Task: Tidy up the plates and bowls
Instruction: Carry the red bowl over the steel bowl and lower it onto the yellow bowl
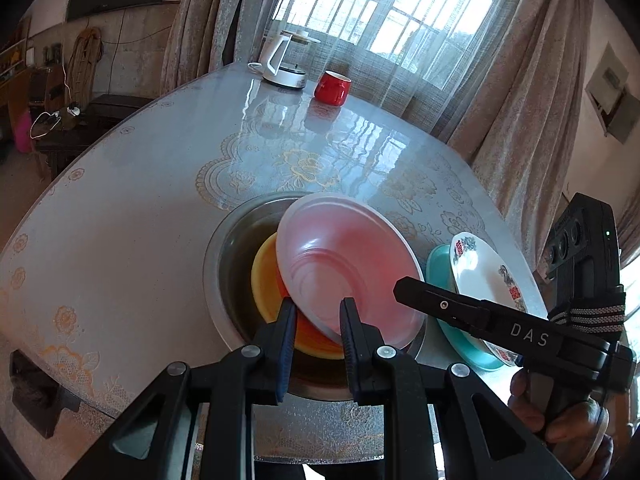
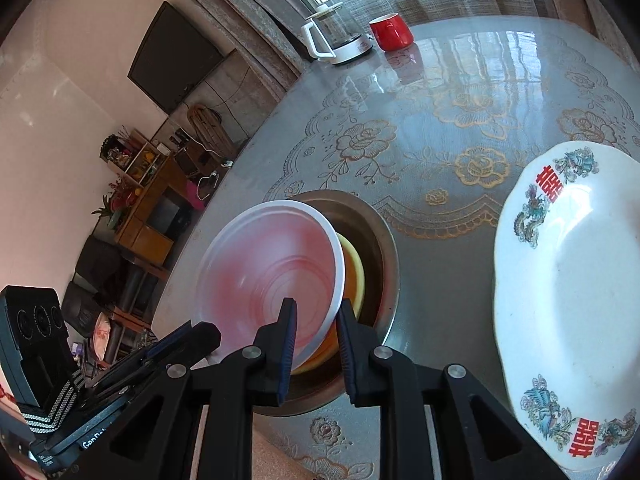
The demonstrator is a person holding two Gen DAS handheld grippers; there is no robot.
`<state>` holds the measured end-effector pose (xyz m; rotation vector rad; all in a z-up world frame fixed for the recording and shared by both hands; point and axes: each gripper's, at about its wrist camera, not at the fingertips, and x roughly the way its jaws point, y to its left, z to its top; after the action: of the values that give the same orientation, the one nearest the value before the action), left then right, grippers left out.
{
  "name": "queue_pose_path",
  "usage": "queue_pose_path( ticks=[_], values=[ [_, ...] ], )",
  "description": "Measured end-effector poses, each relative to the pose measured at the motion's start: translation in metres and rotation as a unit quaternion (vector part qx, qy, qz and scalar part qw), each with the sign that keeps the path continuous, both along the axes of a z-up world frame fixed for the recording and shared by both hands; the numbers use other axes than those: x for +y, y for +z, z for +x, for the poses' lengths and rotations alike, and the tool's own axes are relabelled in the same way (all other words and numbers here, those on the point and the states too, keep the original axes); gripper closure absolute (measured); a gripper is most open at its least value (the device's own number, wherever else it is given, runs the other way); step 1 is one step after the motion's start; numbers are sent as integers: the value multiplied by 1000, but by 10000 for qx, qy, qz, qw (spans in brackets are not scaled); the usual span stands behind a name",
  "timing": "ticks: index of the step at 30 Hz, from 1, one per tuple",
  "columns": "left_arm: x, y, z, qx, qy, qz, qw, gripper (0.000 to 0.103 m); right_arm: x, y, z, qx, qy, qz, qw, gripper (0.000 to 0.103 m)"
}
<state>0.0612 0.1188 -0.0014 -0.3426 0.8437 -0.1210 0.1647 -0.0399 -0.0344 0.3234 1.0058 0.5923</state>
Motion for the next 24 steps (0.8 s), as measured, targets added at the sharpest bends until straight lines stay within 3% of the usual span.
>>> queue_pose_path(
  ticks=[12,24],
  values=[
    [2,-20,7,286,57,128,9995,82,-1,-3,-1,-103,-26,-285,9995,81],
    [14,-14,4,127,270,275,9992,79,11,-3,-2,-223,108,-629,9977,81]
  ],
)
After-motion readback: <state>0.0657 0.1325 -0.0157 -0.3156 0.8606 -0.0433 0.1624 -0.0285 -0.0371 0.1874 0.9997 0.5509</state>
